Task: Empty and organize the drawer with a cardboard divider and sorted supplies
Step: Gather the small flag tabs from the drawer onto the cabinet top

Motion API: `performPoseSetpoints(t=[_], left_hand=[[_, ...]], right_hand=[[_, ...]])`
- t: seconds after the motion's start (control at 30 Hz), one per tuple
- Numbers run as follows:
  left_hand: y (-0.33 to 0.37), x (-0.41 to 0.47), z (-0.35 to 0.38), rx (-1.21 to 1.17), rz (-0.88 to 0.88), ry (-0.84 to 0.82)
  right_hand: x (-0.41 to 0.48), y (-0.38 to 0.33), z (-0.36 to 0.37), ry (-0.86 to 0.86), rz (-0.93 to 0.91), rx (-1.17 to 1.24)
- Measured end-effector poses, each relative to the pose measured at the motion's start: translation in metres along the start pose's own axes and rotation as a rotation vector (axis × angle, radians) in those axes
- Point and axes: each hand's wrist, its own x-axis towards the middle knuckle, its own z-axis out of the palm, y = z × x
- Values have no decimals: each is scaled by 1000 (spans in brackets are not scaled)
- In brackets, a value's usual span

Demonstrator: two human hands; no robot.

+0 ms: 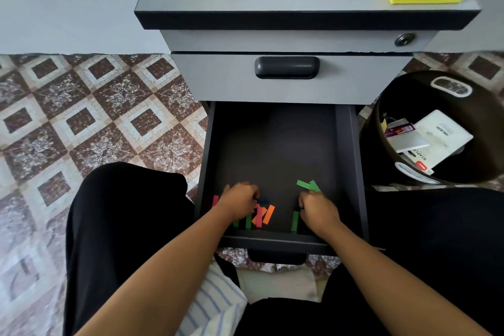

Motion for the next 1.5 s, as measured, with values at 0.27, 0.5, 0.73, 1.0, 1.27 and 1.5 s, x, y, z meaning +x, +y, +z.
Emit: performPoseSetpoints(t=[0.27, 0.5, 0.73, 1.0, 1.27, 1.5], left_hand=[[14, -5, -22, -845, -212, 236], [33, -31, -49, -1370, -219, 186], [41, -51, -69, -1637, -41, 142], [46, -73, -103, -1301, 148, 360], [45, -96, -175, -734, 213, 610], [37, -118, -280, -442, 299, 661]], right_hand=[[1, -24, -24, 188, 72, 584], [-17, -61, -67, 214, -4, 1087], [-31, -71, -91, 324, -63, 1102], [-45, -85, -121, 522, -203, 1010], [-45, -108, -185, 633, -434, 792], [-36, -147, -273, 706, -554, 632]])
